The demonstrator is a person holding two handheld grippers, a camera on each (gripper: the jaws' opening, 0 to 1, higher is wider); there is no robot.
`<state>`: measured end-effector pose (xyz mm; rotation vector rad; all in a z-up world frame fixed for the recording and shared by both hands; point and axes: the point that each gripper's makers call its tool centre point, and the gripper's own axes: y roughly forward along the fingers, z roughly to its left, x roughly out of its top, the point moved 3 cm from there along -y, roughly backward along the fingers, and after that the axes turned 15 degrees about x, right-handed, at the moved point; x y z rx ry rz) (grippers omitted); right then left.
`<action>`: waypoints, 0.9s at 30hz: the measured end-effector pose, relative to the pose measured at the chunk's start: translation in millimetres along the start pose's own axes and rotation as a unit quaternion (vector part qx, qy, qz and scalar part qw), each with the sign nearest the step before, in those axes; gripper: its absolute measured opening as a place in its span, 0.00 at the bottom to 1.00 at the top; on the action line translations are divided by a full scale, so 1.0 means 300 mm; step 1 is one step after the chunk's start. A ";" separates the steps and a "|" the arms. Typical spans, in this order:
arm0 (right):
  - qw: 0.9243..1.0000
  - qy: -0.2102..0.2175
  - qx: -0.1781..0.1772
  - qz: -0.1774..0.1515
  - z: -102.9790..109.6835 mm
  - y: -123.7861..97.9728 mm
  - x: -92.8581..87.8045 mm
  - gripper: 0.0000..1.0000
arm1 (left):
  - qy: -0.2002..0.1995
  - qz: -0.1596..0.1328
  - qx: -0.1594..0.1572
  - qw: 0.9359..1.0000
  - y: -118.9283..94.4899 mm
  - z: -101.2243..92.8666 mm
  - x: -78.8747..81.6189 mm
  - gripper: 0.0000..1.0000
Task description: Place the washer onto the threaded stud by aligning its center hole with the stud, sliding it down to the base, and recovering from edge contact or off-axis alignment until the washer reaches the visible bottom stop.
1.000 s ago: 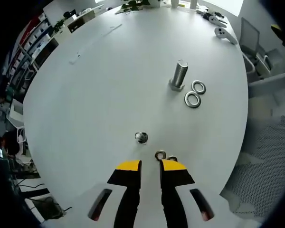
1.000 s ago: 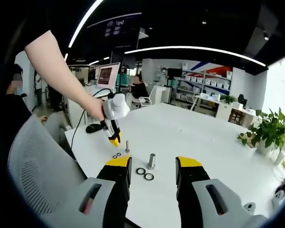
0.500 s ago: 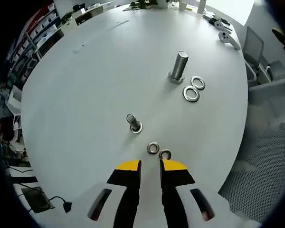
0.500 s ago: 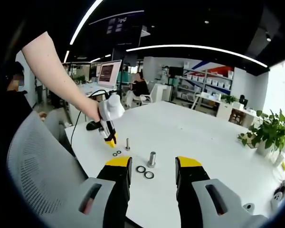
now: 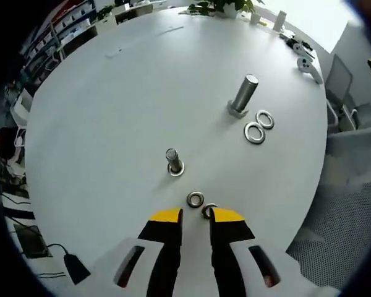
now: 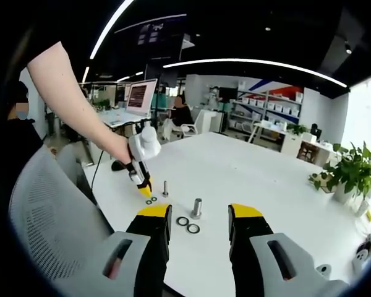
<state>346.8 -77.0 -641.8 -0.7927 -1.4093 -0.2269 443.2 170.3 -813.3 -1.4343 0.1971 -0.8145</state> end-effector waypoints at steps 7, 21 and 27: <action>1.000 0.001 -0.002 0.001 -0.001 -0.001 -0.001 0.39 | -0.008 0.005 0.011 1.000 0.021 -0.017 0.005 0.15; 1.000 0.001 -0.003 0.004 -0.003 0.000 -0.005 0.39 | 0.022 0.005 0.034 0.999 0.056 -0.017 0.004 0.13; 1.000 0.000 -0.002 0.005 -0.003 0.001 -0.005 0.39 | 0.000 0.007 0.035 0.999 0.065 0.010 0.007 0.12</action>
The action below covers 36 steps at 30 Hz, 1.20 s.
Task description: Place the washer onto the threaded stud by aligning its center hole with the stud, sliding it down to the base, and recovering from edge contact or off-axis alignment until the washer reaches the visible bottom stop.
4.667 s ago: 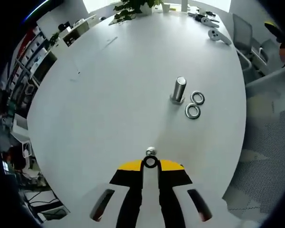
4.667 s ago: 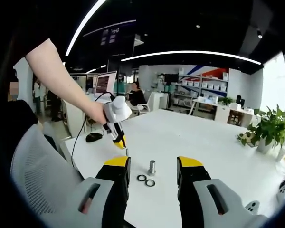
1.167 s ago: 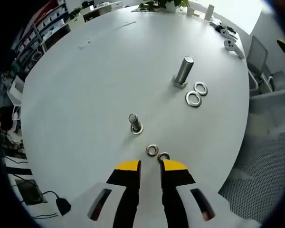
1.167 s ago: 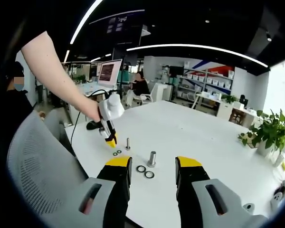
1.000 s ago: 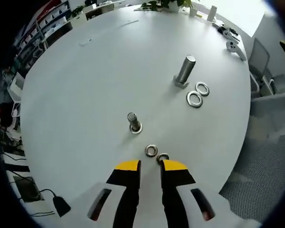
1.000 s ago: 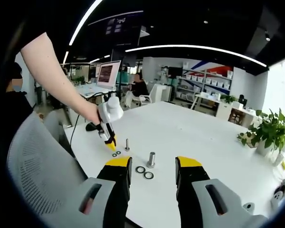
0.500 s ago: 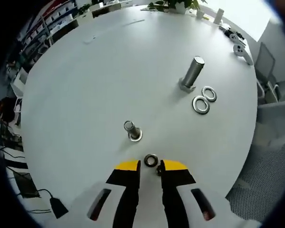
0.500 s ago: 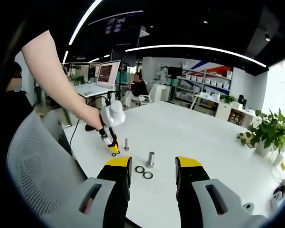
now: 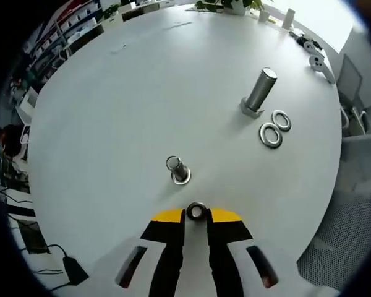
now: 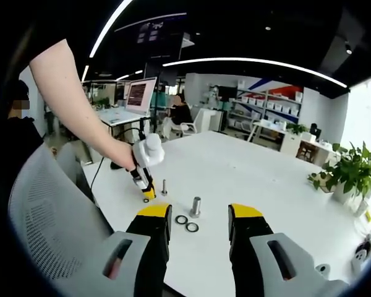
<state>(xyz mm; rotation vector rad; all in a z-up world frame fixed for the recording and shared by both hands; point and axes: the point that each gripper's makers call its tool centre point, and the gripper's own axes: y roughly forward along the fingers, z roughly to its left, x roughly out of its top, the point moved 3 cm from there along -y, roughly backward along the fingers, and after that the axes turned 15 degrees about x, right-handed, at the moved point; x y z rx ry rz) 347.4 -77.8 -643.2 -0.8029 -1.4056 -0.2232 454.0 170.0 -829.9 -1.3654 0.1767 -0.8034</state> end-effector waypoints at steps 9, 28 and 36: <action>1.000 0.000 -0.002 0.000 -0.002 -0.001 0.000 0.38 | 0.047 0.019 -0.008 0.999 -0.001 -0.006 -0.002 0.11; 1.000 -0.002 -0.006 0.002 -0.004 -0.004 -0.002 0.38 | 0.086 0.087 -0.019 0.992 0.007 -0.008 0.013 0.11; 1.000 -0.003 -0.004 0.003 -0.003 -0.002 -0.002 0.38 | 0.077 0.087 -0.023 0.993 0.007 0.000 0.007 0.11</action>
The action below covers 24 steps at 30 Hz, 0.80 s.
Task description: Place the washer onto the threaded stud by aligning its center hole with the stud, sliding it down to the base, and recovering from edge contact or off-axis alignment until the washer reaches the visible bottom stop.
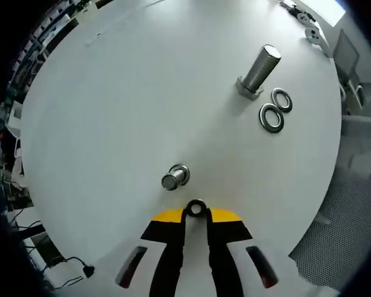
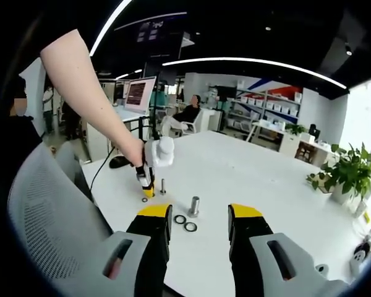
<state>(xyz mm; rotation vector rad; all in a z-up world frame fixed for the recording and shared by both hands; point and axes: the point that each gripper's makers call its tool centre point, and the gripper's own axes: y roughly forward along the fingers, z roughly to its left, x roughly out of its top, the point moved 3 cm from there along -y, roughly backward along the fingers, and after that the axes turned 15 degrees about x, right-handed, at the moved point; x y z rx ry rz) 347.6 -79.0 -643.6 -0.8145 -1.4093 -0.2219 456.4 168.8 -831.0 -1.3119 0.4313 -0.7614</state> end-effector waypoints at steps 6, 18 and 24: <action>1.000 0.000 0.000 0.001 0.001 0.000 -0.002 0.38 | -0.015 -0.019 -0.009 1.000 0.000 0.004 -0.008 0.08; 1.000 0.000 0.001 0.003 0.001 0.001 -0.004 0.38 | -0.006 -0.017 0.007 1.000 -0.005 -0.008 0.000 0.11; 1.000 -0.001 0.000 0.003 -0.001 0.000 -0.002 0.38 | -0.049 -0.017 0.004 0.999 0.000 0.010 0.002 0.09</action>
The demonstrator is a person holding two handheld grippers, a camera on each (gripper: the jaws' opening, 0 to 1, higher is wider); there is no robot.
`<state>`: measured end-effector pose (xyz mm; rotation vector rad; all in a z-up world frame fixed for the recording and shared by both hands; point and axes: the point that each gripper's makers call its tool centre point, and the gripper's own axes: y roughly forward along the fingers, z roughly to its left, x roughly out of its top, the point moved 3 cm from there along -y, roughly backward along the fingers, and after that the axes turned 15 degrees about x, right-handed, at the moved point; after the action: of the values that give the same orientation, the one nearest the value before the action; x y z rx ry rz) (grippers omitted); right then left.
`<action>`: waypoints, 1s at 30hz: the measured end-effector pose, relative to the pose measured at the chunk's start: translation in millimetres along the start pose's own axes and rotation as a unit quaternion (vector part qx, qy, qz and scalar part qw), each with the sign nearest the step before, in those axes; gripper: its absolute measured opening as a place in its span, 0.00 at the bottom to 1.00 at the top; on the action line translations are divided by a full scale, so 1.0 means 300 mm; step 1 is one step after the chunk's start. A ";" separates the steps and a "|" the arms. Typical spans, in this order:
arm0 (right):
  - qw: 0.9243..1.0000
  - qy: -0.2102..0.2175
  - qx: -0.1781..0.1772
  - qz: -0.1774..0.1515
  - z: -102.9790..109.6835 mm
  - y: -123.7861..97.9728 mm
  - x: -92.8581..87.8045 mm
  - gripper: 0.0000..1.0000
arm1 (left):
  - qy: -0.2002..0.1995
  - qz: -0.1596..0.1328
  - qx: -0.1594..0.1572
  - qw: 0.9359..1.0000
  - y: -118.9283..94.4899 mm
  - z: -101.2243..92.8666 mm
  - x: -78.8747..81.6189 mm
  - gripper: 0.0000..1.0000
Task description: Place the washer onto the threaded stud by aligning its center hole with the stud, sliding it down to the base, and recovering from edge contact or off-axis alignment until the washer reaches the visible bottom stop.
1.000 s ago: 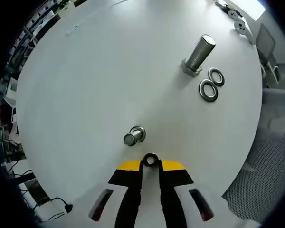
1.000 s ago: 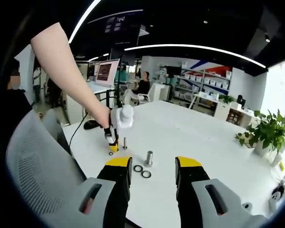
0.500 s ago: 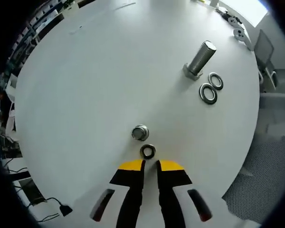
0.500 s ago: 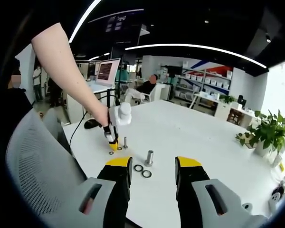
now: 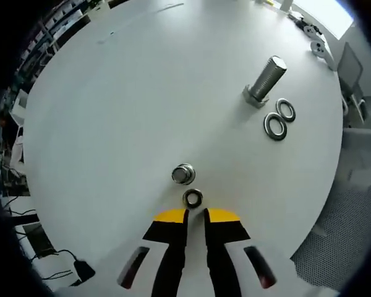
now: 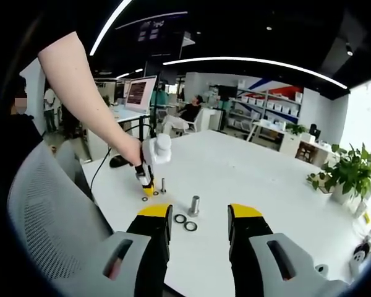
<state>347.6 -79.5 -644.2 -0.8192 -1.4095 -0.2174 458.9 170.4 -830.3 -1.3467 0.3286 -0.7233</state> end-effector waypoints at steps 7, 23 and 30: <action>1.000 0.001 -0.003 -0.002 -0.004 -0.003 0.002 0.38 | 0.001 -0.005 0.011 1.000 -0.008 0.001 0.010 0.26; 1.000 0.001 -0.005 0.000 -0.007 -0.003 -0.002 0.37 | 0.031 -0.016 0.012 0.999 0.005 -0.009 0.038 0.17; 1.000 0.000 -0.006 0.001 -0.007 -0.003 -0.003 0.37 | 0.029 -0.018 0.011 0.999 0.010 0.002 0.035 0.13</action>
<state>348.6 -81.7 -644.5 -0.8306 -1.4088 -0.2231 467.9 164.1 -831.1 -1.3154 0.3425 -0.7957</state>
